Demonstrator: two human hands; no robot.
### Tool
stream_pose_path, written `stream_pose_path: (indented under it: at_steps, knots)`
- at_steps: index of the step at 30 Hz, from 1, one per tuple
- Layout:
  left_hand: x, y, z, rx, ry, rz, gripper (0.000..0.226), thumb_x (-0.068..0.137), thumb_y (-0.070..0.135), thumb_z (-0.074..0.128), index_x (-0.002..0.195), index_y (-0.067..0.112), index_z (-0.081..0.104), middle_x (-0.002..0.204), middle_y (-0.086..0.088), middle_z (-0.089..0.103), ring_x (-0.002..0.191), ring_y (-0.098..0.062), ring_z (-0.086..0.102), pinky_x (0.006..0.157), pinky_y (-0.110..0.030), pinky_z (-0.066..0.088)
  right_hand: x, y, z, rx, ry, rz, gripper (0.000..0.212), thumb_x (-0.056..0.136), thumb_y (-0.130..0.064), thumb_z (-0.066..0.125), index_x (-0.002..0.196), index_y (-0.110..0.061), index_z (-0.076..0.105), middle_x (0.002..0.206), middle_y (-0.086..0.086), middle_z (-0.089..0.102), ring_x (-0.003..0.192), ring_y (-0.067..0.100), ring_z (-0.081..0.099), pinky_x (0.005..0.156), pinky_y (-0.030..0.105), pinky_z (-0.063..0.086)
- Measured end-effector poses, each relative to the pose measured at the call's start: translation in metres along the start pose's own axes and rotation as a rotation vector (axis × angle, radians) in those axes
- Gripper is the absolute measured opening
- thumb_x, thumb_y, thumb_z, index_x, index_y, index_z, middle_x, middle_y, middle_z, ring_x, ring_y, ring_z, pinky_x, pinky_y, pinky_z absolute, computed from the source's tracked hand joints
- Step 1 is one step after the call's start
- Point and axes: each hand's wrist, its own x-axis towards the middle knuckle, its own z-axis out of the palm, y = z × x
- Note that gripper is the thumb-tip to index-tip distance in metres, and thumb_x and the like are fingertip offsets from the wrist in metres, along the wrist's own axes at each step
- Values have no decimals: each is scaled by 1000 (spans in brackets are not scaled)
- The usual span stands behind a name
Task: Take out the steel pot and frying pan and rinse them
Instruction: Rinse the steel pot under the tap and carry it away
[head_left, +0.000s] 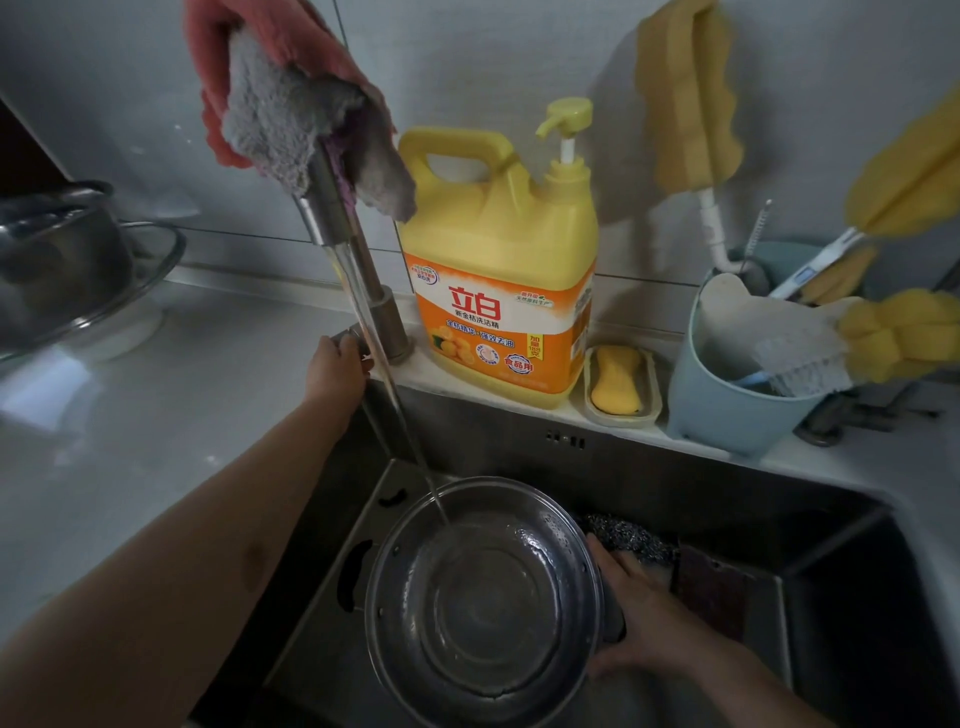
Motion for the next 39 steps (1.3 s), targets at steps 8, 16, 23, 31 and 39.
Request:
stream_pose_path:
  at_steps: [8,16,23,31,39]
  knots:
    - [-88,-79,-33,532,-672,294,77,77,40,79,138,44,32,127,16,50,112,3,49,102,-22,40,4,6,3,20,-4,3,148,45,-70,82,148,-42,-19,150,-9,13,141,16,24,114,27,28]
    - [-105,-139,-39,1002,-1005,602,145,39,86,65,147,37,-18,154,-3,5,140,-7,-4,111,-9,-11,6,4,0,57,-21,-34,147,50,-60,87,150,-41,-19,153,-7,8,145,19,16,115,32,22]
    - [-105,-151,-39,886,-1075,526,144,51,57,88,144,15,-14,154,-4,-17,139,-5,-18,106,-4,-14,11,10,0,140,-50,-48,149,46,-60,89,146,-48,-20,138,-26,3,142,11,18,116,30,25]
    - [-111,-148,-44,906,-1005,453,149,44,81,73,144,21,-19,157,-1,-4,143,-10,-1,111,-7,-3,12,14,1,147,-64,-43,151,35,-70,86,135,-56,-26,147,-20,-4,141,5,3,116,26,17]
    - [-125,-110,-64,1003,-866,438,152,46,68,82,145,38,-29,149,0,16,138,-20,19,113,-35,27,-14,-9,-16,79,95,-89,152,30,-75,83,137,-61,-25,158,-4,-3,147,21,13,119,40,23]
